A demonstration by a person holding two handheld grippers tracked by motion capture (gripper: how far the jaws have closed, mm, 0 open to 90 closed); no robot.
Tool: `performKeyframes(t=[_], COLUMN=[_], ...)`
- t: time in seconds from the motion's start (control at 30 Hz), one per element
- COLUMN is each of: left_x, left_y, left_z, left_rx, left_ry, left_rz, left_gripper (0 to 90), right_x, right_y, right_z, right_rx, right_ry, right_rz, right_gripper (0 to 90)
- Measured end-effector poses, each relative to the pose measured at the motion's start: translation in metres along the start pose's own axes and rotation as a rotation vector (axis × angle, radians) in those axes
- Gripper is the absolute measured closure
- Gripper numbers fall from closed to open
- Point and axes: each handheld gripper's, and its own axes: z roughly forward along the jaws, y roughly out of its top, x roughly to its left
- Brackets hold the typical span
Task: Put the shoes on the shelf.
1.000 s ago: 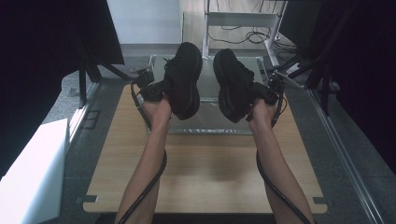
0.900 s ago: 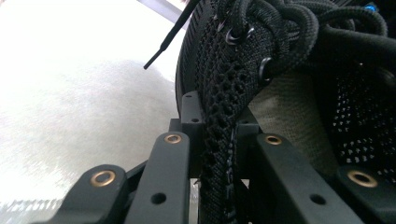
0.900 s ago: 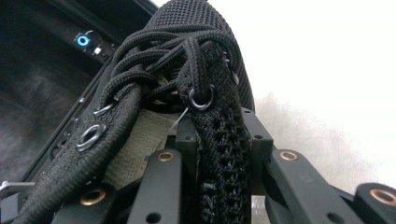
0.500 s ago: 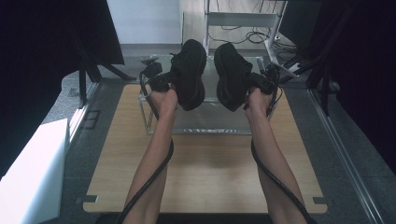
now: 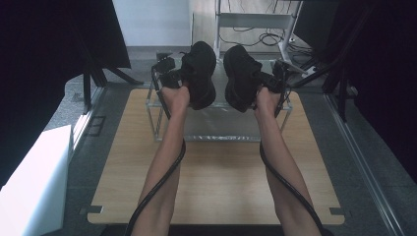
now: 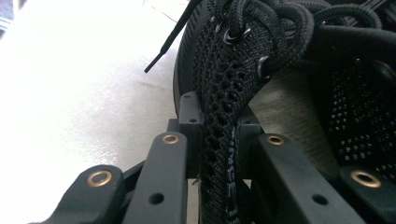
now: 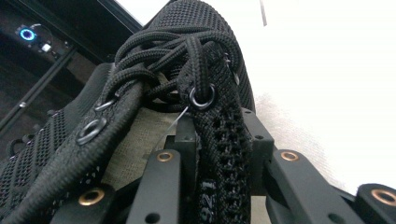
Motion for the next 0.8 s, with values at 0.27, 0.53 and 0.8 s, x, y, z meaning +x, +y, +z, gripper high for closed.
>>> performKeyframes(t=[0.27, 0.53, 0.8], left_x=[-0.010, -0.016, -0.025], left_y=[0.004, 0.002, -0.003], left_z=[0.010, 0.018, 0.018], left_rx=[0.022, 0.049, 0.028], left_ry=[0.039, 0.041, 0.090], left_rz=[0.052, 0.087, 0.150], left_gripper=[76.8, 69.4, 70.7], right_x=[0.009, 0.011, 0.019], right_y=[0.003, 0.002, 0.002], right_z=[0.011, 0.013, 0.012], right_rx=[0.011, 0.014, 0.017], right_ry=[-0.057, -0.051, -0.077], right_rz=[-0.062, -0.100, -0.176], right_gripper=[72.2, 67.2, 66.2])
